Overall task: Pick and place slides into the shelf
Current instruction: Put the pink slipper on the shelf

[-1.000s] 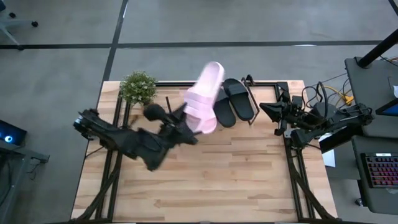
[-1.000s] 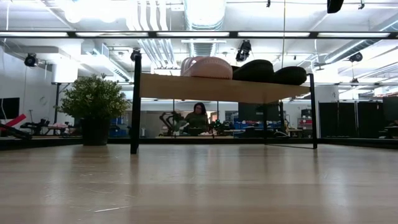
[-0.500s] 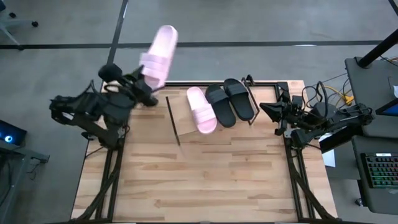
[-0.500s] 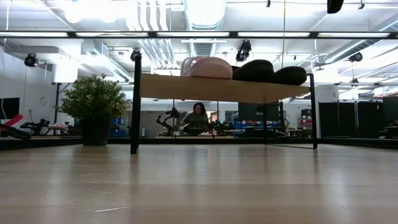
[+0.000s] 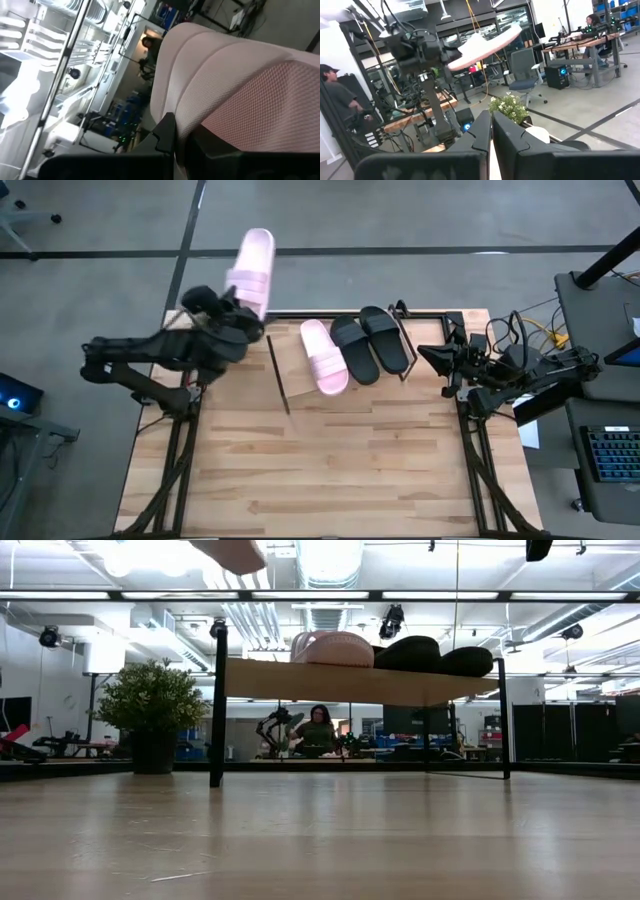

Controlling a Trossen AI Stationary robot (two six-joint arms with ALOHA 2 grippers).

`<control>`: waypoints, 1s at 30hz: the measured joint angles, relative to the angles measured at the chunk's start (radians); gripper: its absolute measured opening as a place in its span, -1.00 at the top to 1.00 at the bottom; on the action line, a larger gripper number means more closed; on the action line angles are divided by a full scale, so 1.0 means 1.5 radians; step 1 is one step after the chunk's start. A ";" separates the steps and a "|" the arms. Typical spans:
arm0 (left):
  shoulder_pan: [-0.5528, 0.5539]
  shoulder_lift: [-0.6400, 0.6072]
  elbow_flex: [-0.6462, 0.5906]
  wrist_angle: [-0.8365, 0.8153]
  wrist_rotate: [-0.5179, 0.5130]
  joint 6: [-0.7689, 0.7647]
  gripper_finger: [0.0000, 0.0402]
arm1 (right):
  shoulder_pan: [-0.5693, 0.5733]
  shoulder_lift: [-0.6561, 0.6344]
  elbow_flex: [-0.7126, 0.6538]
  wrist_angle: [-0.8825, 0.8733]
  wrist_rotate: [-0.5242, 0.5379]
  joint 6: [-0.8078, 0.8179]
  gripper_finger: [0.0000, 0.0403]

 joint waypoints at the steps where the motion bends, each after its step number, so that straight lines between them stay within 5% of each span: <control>1: 0.000 0.008 -0.007 0.024 0.000 0.004 1.00 | 0.000 0.000 0.000 0.000 0.000 0.000 0.96; 6: 0.011 0.033 -0.028 0.040 -0.001 0.087 1.00 | 0.000 0.000 0.000 0.000 0.000 0.000 0.96; 22: 0.007 -0.025 -0.150 0.053 -0.005 0.036 1.00 | 0.000 0.000 0.000 0.001 0.000 0.000 0.96; 30: -0.011 0.015 -0.159 0.310 -0.008 0.127 1.00 | 0.000 0.000 0.000 0.004 0.005 -0.001 0.96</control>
